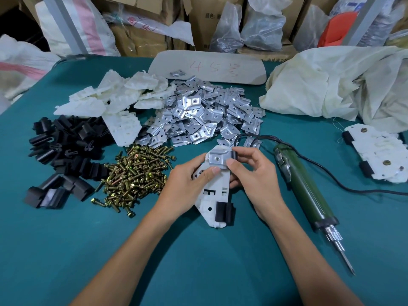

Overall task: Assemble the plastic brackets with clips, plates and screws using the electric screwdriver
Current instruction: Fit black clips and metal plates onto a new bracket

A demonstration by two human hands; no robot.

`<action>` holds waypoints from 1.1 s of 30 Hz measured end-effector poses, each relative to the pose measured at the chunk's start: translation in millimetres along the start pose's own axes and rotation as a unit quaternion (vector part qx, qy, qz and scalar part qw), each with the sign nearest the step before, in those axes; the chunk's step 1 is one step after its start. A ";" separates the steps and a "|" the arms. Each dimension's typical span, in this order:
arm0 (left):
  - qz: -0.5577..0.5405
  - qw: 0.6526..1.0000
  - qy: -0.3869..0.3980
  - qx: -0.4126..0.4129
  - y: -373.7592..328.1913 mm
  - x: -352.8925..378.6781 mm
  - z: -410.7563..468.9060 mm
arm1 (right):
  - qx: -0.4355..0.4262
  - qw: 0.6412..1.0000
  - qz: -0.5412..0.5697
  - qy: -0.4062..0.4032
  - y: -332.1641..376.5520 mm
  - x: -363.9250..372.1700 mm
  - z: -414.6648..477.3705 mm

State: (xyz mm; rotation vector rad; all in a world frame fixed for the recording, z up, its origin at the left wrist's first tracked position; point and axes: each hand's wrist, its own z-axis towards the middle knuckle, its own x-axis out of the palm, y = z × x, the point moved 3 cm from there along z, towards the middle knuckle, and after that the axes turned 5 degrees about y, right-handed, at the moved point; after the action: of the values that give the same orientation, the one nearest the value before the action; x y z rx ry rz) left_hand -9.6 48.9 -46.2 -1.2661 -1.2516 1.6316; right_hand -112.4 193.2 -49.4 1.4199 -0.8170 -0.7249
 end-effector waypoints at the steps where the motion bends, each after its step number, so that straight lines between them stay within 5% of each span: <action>1: 0.001 1.000 -0.002 0.002 -0.9 -0.2 -0.1 | 0.002 1.000 0.005 -0.001 0.0 0.3 0.0; 15: 0.032 0.999 0.011 -0.012 -0.1 0.4 -2.7 | -0.005 1.000 0.004 -0.012 -0.8 6.6 -5.6; 23: 0.012 0.999 0.020 -0.046 5.6 -1.8 -1.2 | 0.003 0.996 -0.015 0.087 1.0 2.1 -4.9; 33: 0.047 0.998 0.015 -0.050 6.7 0.6 2.6 | -0.016 0.995 -0.075 0.063 0.1 0.5 -4.2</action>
State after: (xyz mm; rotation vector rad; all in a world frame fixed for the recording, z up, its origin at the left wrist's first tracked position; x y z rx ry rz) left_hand -12.1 46.9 -52.7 -1.4255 -1.2872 1.6273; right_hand -108.7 195.0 -49.1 1.4936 -0.6038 -0.7497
